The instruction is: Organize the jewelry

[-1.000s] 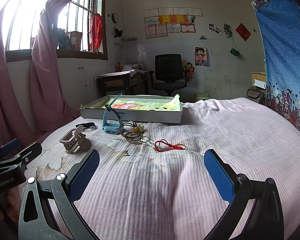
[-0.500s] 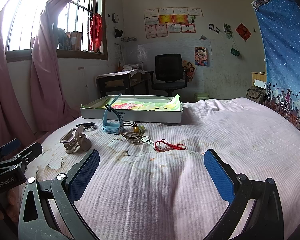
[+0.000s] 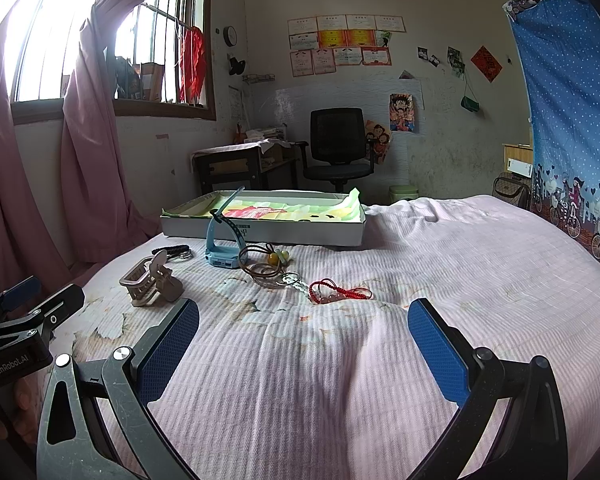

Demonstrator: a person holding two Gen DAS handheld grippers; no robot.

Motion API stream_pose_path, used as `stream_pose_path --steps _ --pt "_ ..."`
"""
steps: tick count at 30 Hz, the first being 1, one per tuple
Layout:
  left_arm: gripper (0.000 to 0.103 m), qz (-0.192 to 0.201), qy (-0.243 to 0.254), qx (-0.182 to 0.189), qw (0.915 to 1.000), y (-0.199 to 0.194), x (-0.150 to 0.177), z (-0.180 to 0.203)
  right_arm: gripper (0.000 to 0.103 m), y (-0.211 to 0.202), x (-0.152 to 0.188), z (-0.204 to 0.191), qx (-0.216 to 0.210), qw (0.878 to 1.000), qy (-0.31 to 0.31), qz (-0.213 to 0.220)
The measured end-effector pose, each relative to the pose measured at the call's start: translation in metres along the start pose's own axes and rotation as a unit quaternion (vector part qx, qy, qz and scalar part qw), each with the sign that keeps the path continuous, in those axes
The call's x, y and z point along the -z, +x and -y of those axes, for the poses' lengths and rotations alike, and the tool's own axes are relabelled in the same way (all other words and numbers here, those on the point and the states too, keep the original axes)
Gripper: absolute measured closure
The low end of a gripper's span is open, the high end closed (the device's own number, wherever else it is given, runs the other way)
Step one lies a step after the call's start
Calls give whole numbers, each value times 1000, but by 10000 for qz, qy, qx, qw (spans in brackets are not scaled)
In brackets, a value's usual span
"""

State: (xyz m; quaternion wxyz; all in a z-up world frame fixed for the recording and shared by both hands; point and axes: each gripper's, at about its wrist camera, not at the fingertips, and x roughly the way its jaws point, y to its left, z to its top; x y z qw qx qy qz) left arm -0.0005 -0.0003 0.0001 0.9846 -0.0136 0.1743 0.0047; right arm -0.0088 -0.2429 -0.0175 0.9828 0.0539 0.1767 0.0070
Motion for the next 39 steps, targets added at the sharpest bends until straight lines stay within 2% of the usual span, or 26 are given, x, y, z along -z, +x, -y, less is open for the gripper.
stream_pose_path --steps 21,28,33,39 --pt "0 -60 -23 89 9999 1 -6 -2 1 2 2 0 16 10000 -5 -14" --pt "0 -315 -189 352 9987 10 -11 -5 1 -5 -3 3 96 9999 -12 -28" --pt "0 -591 -492 604 9952 26 -13 -12 1 7 -3 5 37 9999 -58 -131" --pt "0 -747 -683 802 9916 45 -21 -13 1 14 -12 4 -52 9988 -399 -293"
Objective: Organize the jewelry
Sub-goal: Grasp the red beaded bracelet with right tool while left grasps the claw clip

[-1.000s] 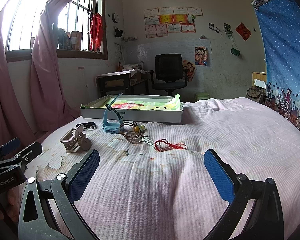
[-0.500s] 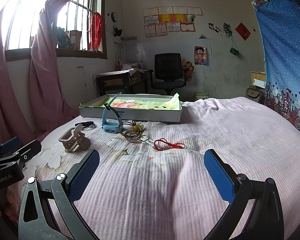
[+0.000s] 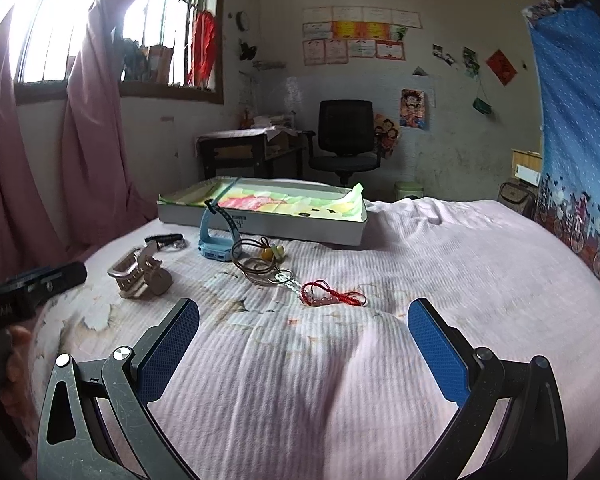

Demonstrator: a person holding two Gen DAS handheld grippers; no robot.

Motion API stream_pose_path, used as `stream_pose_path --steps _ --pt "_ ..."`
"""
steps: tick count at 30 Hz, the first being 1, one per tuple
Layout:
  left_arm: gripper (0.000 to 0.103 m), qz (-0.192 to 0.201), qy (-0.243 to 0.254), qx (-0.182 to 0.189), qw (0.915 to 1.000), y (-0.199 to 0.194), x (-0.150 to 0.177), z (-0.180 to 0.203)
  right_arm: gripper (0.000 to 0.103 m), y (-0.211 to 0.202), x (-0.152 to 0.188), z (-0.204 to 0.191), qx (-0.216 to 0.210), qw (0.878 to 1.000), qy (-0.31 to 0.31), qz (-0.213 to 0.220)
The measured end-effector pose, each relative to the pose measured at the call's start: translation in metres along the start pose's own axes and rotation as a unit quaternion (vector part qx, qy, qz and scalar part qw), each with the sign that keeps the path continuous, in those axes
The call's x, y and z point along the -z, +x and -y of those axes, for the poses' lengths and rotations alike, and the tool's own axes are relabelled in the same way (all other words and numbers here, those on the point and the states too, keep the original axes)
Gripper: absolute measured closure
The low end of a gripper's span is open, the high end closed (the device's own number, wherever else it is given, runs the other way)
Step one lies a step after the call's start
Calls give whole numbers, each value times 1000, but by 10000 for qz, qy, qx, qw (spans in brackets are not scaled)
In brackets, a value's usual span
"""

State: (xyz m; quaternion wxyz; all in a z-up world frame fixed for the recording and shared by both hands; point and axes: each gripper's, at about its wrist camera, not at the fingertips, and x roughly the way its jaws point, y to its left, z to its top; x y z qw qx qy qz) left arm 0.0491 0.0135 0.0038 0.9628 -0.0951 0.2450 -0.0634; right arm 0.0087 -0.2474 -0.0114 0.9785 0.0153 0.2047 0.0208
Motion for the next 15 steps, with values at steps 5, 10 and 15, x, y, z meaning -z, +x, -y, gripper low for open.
stream_pose_path --steps 5,10,15 --pt "0 -276 133 124 9995 21 -10 8 1 21 -13 15 -120 9992 -8 -388" --pt "0 -594 264 166 9977 42 -14 16 1 53 -22 36 -307 9952 402 -837" --pt "12 -873 324 157 9955 61 -14 18 1 85 -21 34 -480 9912 21 -1230"
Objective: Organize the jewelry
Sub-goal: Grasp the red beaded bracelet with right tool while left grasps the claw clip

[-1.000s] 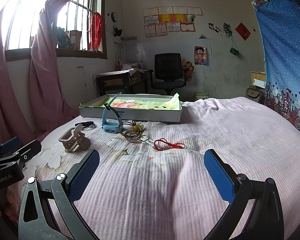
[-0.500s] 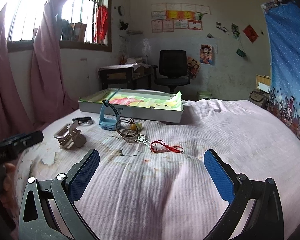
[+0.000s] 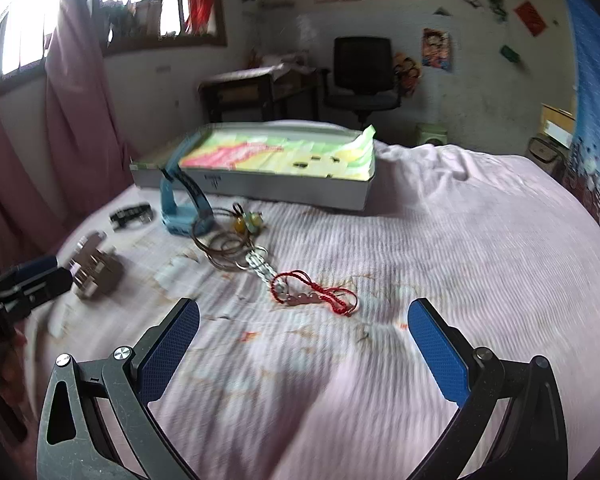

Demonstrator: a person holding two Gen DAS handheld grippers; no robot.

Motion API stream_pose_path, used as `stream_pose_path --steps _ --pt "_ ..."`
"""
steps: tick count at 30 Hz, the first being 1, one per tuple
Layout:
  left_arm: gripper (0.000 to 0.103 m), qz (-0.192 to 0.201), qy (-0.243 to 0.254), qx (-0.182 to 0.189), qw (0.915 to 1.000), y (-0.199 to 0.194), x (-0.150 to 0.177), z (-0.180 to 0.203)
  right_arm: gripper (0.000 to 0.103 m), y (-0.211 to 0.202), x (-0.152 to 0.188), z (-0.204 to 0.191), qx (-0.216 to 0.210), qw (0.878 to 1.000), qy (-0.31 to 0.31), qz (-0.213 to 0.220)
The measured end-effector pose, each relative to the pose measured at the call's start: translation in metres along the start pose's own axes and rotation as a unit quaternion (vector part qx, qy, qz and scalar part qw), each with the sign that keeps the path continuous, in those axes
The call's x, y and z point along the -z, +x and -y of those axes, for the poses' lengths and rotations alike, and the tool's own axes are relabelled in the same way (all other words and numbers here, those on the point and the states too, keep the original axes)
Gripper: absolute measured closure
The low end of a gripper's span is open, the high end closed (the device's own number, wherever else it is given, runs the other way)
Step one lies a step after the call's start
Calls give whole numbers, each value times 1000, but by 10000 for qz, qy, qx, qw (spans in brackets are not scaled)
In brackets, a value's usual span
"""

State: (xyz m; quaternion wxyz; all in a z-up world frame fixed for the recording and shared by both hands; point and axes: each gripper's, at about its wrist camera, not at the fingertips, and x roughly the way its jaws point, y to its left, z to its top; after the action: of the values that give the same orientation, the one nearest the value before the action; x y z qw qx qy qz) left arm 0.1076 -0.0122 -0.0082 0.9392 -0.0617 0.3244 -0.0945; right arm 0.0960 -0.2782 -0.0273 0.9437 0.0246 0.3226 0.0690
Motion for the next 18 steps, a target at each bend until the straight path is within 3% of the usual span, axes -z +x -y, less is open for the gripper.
stream_pose_path --steps 6,8,18 --pt "32 -78 -59 23 10000 13 0 -2 9 26 -2 10 -217 9991 83 -342" --pt "36 -12 -15 35 10000 13 3 -1 17 34 -1 12 -299 9984 171 -455" --pt "54 62 -51 165 9998 13 6 -2 35 59 -5 7 -359 9966 182 -717"
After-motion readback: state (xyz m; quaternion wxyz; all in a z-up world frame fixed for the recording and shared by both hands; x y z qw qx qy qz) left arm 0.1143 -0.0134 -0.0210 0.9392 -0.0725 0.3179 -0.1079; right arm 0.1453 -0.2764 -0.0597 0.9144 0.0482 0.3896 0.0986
